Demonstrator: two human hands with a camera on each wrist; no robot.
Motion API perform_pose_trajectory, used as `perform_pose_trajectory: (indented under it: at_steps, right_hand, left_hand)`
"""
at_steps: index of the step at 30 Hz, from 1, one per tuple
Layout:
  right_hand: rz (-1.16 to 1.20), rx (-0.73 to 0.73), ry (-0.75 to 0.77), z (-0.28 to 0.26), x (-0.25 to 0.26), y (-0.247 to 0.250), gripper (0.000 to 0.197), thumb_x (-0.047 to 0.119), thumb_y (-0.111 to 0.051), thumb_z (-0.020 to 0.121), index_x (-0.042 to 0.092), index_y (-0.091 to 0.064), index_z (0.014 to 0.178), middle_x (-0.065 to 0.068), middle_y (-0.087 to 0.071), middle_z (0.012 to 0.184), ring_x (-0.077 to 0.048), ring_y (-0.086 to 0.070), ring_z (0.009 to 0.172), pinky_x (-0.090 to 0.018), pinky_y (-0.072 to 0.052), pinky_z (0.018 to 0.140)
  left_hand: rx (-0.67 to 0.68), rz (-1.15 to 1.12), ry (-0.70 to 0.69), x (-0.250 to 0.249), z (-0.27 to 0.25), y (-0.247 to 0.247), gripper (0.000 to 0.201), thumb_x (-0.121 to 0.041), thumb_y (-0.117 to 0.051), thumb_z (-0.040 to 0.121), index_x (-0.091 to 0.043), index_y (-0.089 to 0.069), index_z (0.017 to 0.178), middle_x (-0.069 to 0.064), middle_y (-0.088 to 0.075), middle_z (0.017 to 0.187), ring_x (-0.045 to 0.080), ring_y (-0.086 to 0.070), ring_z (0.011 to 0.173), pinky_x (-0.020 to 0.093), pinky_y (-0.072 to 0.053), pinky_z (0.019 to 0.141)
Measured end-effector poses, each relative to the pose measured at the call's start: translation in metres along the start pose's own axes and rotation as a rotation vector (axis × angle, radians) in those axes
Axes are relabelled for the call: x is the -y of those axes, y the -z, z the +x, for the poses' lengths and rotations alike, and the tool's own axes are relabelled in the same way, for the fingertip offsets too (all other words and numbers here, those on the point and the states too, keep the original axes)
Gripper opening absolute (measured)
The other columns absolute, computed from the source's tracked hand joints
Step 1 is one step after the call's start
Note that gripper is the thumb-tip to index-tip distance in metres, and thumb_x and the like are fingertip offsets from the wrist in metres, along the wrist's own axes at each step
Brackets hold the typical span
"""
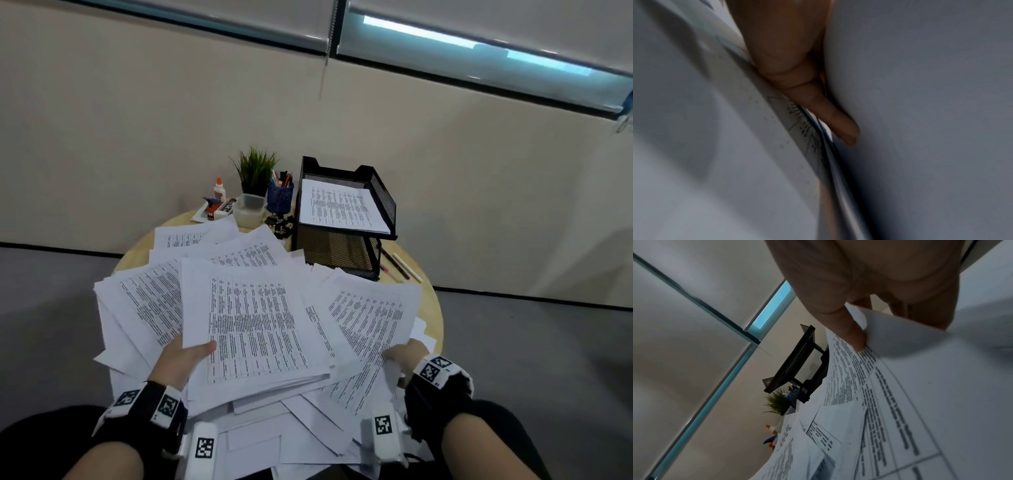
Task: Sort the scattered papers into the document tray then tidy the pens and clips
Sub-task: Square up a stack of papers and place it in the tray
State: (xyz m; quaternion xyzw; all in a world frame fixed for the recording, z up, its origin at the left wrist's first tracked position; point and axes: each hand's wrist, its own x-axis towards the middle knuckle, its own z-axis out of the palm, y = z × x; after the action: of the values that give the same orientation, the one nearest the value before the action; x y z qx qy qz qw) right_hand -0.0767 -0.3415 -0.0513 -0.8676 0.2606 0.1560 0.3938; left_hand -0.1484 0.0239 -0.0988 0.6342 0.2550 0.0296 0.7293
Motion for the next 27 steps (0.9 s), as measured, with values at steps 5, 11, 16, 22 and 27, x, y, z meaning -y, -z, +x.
perform_pose_trajectory:
  at_steps: [5,11,16,22,27]
  right_hand:
    - [0.036,-0.144,0.067,-0.006,-0.002,0.008,0.010,0.003,-0.055,0.088,0.004,-0.051,0.097,-0.012,-0.055,0.084,-0.028,-0.050,0.082,-0.034,-0.044,0.074]
    - [0.300,-0.372,0.118,0.001,-0.004,0.047,0.013,-0.002,-0.052,0.086,-0.002,-0.056,0.099,-0.017,-0.063,0.095,-0.032,-0.060,0.087,-0.037,-0.047,0.085]
    - [0.451,-0.456,0.168,0.022,-0.003,0.099,0.035,-0.002,-0.061,0.077,0.002,-0.063,0.112,-0.016,-0.067,0.103,-0.033,-0.065,0.093,-0.038,-0.042,0.090]
    - [0.488,-0.445,0.304,-0.027,0.034,0.147,0.039,0.001,-0.056,0.088,0.002,-0.055,0.127,-0.016,-0.061,0.120,-0.032,-0.059,0.103,-0.038,-0.042,0.096]
    - [0.633,-0.174,0.316,-0.060,0.052,0.115,0.028,-0.007,-0.049,0.091,-0.001,-0.053,0.118,-0.013,-0.062,0.096,-0.028,-0.058,0.078,-0.023,-0.054,0.062]
  left_hand:
    - [0.000,-0.014,-0.021,-0.006,-0.003,0.001,0.050,0.004,-0.063,0.084,0.002,-0.049,0.131,0.018,-0.056,0.128,0.030,-0.052,0.118,0.037,-0.035,0.102]
    - [0.031,-0.003,-0.021,-0.010,-0.005,0.003,0.047,0.005,-0.062,0.084,0.002,-0.050,0.129,0.014,-0.056,0.126,0.025,-0.053,0.111,0.036,-0.036,0.100]
    - [0.049,0.016,-0.044,-0.011,-0.011,-0.002,0.046,0.004,-0.063,0.084,0.002,-0.051,0.128,0.014,-0.057,0.125,0.022,-0.052,0.108,0.032,-0.037,0.096]
    - [0.069,0.012,-0.056,-0.014,-0.020,-0.009,0.050,0.002,-0.063,0.085,-0.002,-0.048,0.132,0.012,-0.056,0.128,0.022,-0.052,0.110,0.033,-0.037,0.097]
    - [0.134,0.041,-0.046,-0.013,-0.031,-0.025,0.053,-0.001,-0.062,0.086,-0.002,-0.044,0.136,0.012,-0.053,0.133,0.027,-0.050,0.120,0.033,-0.037,0.098]
